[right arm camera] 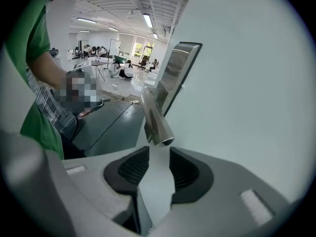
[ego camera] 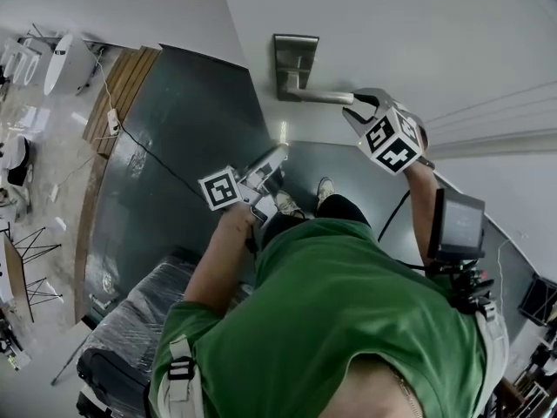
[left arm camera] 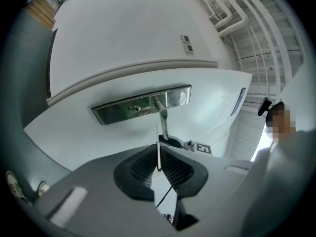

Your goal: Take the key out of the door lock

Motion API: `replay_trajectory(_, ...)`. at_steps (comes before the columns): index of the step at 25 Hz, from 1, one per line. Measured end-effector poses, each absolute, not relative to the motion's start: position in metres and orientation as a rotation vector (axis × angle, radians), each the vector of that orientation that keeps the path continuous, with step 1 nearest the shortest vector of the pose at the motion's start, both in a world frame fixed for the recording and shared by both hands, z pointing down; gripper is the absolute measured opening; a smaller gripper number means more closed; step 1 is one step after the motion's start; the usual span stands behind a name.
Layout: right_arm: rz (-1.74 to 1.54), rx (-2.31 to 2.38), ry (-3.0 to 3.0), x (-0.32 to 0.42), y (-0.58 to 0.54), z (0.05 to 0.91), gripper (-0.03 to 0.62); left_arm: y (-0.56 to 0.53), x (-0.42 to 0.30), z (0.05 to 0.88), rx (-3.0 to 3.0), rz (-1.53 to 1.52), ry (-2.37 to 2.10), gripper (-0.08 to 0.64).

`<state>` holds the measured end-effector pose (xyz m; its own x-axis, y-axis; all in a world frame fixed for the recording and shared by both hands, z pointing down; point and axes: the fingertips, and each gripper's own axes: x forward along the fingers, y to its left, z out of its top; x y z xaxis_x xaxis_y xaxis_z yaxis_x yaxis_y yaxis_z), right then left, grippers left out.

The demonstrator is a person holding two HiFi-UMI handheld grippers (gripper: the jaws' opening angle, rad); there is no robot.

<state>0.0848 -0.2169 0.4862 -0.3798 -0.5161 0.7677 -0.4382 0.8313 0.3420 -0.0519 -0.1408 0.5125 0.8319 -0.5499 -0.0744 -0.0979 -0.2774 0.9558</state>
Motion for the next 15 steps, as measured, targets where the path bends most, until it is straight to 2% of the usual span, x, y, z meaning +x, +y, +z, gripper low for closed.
replay_trajectory(15, 0.110, 0.809, -2.436, 0.104, -0.165, 0.452, 0.118, -0.128, -0.019, 0.478, 1.935, -0.517, -0.641, 0.028)
